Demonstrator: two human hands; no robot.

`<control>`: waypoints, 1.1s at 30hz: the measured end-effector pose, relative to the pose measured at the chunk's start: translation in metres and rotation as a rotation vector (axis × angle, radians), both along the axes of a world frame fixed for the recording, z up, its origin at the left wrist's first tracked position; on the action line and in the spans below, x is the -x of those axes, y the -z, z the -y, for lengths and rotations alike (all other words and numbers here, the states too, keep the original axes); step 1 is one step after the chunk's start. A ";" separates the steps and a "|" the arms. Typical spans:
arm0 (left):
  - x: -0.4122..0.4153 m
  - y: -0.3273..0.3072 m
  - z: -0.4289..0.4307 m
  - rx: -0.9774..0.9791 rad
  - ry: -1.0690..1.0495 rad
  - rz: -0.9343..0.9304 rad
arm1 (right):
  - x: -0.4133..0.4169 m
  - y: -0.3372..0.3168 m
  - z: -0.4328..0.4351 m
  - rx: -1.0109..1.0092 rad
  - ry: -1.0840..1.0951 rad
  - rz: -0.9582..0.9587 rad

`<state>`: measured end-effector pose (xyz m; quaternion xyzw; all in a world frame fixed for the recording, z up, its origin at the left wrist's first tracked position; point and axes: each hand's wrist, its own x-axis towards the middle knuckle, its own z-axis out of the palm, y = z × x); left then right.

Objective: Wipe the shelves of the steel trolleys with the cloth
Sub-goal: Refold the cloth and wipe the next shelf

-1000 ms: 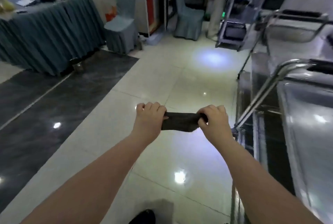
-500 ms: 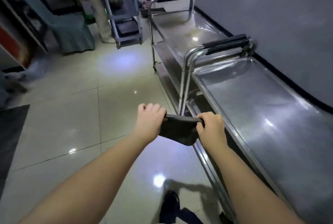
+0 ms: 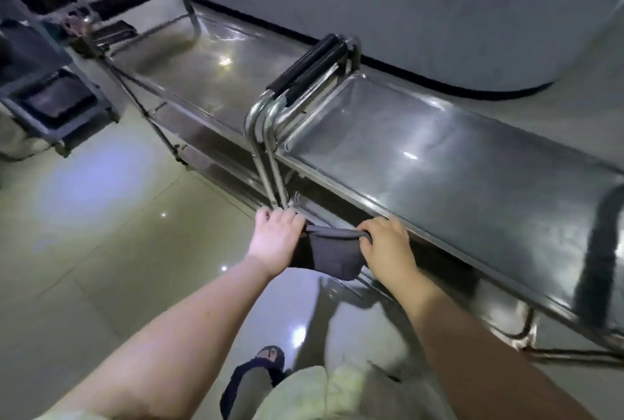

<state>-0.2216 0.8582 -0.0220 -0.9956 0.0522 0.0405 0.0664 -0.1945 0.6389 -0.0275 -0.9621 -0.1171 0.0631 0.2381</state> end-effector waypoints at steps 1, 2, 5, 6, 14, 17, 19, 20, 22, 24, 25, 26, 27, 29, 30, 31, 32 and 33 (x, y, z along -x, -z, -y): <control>-0.007 0.005 -0.007 0.008 0.049 -0.009 | 0.002 0.004 -0.005 0.010 0.047 0.001; -0.014 0.009 -0.014 0.018 0.097 -0.029 | 0.007 0.007 -0.011 0.029 0.095 0.000; -0.025 0.023 -0.032 0.038 0.217 -0.084 | 0.026 0.014 -0.031 0.006 0.220 0.073; -0.028 0.028 -0.037 0.051 0.247 -0.091 | 0.032 0.018 -0.036 -0.029 0.259 0.105; -0.021 0.085 -0.051 0.107 0.440 -0.243 | 0.087 0.074 -0.063 0.054 0.433 -0.023; -0.030 0.115 -0.034 0.104 0.456 -0.309 | 0.083 0.110 -0.052 -0.013 0.502 -0.112; -0.047 0.137 -0.017 0.120 0.458 -0.319 | 0.069 0.136 -0.038 -0.020 0.529 -0.161; -0.058 0.148 -0.007 0.121 0.463 -0.312 | 0.058 0.147 -0.030 -0.020 0.539 -0.172; -0.086 0.169 0.015 0.126 0.488 -0.271 | 0.032 0.167 -0.008 -0.021 0.551 -0.129; -0.115 0.187 0.036 0.186 0.487 -0.174 | 0.004 0.181 0.015 -0.005 0.566 -0.032; -0.130 0.195 0.046 0.213 0.475 -0.111 | -0.009 0.188 0.026 -0.003 0.587 0.023; -0.144 0.204 0.056 0.232 0.467 -0.035 | -0.021 0.196 0.036 -0.013 0.624 0.071; -0.157 0.216 0.065 0.247 0.459 0.035 | -0.033 0.206 0.044 -0.039 0.669 0.118; -0.177 0.246 0.081 0.262 0.440 0.108 | -0.050 0.234 0.058 -0.077 0.713 0.219; -0.181 0.265 0.088 0.260 0.435 0.108 | -0.056 0.254 0.062 -0.059 0.706 0.249; -0.183 0.288 0.093 0.241 0.446 0.077 | -0.058 0.277 0.065 -0.020 0.688 0.247; -0.182 0.312 0.096 0.214 0.480 0.029 | -0.059 0.302 0.068 0.038 0.671 0.197; -0.181 0.336 0.096 0.198 0.526 -0.001 | -0.059 0.326 0.069 0.097 0.663 0.118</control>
